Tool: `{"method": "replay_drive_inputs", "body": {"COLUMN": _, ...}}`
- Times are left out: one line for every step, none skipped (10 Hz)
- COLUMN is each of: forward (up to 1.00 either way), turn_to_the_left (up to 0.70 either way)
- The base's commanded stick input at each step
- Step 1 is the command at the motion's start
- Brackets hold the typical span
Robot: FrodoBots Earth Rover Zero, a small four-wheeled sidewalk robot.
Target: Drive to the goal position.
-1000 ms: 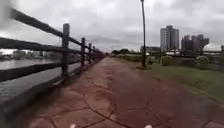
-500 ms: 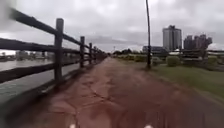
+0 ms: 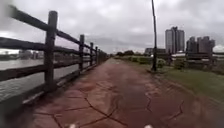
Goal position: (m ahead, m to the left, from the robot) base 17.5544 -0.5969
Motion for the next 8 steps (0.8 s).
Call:
{"method": "replay_drive_inputs", "body": {"forward": 0.85, "turn_to_the_left": 0.01}}
{"method": "replay_drive_inputs", "body": {"forward": 0.85, "turn_to_the_left": 0.01}}
{"method": "replay_drive_inputs", "body": {"forward": 0.85, "turn_to_the_left": 0.01}}
{"method": "replay_drive_inputs", "body": {"forward": 0.85, "turn_to_the_left": 0.01}}
{"method": "replay_drive_inputs", "body": {"forward": 0.85, "turn_to_the_left": 0.01}}
{"method": "replay_drive_inputs", "body": {"forward": 0.85, "turn_to_the_left": 0.01}}
{"method": "replay_drive_inputs", "body": {"forward": 0.85, "turn_to_the_left": 0.01}}
{"method": "replay_drive_inputs", "body": {"forward": 0.85, "turn_to_the_left": 0.01}}
